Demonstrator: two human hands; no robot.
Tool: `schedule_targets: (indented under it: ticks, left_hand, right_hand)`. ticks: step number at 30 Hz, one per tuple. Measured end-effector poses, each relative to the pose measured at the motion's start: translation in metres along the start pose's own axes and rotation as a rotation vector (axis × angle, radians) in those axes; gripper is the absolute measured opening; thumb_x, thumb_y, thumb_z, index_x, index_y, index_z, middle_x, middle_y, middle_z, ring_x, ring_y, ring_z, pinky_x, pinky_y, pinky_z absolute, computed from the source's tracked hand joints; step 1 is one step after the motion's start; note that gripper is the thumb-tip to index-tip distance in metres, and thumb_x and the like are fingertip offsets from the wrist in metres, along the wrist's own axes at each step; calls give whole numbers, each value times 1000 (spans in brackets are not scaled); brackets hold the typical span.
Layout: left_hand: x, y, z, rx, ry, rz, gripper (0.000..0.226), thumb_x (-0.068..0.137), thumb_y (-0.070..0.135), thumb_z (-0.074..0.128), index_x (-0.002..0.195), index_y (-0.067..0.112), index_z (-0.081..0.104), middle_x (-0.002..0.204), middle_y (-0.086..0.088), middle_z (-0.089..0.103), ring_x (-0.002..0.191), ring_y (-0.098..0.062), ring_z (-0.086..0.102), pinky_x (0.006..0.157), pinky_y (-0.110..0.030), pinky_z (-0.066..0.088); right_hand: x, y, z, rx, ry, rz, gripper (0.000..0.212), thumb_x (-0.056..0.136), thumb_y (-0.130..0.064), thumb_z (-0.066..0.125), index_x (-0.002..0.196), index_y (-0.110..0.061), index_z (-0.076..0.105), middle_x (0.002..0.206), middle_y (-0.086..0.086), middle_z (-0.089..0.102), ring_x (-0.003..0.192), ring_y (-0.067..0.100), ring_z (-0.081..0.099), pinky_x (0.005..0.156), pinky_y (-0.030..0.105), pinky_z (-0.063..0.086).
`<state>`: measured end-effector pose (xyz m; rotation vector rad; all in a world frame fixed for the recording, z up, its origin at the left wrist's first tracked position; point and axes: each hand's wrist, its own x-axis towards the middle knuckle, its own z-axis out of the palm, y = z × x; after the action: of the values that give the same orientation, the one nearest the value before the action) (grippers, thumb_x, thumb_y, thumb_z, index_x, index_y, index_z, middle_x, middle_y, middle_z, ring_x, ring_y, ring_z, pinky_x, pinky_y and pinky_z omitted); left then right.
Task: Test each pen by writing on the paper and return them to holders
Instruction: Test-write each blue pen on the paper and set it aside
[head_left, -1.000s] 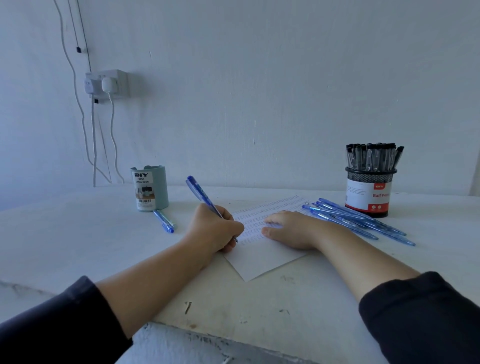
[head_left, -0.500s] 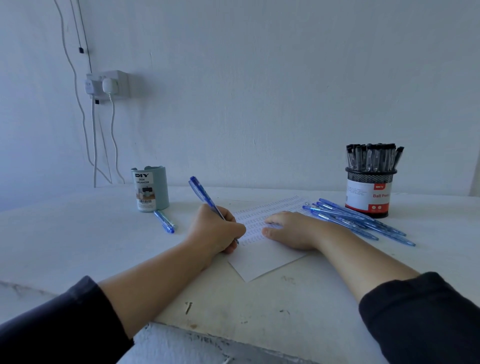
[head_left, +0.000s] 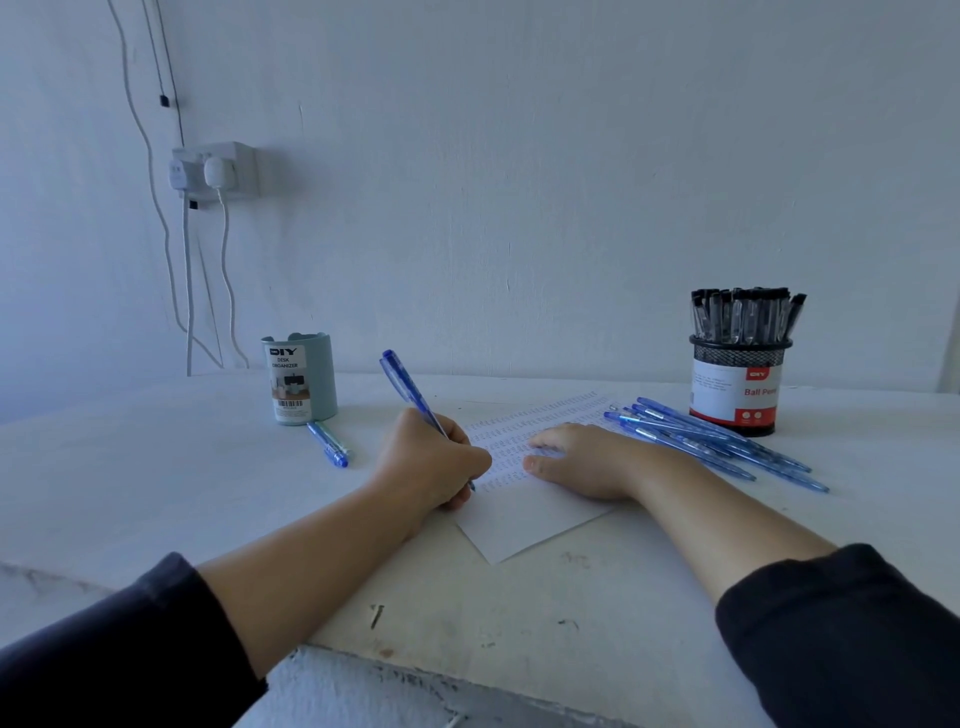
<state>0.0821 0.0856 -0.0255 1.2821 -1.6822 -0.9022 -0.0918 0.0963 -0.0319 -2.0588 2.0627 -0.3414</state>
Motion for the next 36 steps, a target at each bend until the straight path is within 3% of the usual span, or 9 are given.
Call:
schedule_targets:
  ticks: [36]
  left_hand:
    - [1, -2, 3, 34, -34, 45, 10, 71, -5, 59, 69, 5, 58, 60, -14, 53, 37, -16, 47, 47, -22, 45]
  right_hand:
    - [3, 2, 2, 17, 5, 7, 56, 98, -47, 40, 147, -22, 31, 156, 0, 25, 143, 19, 22, 116, 38, 20]
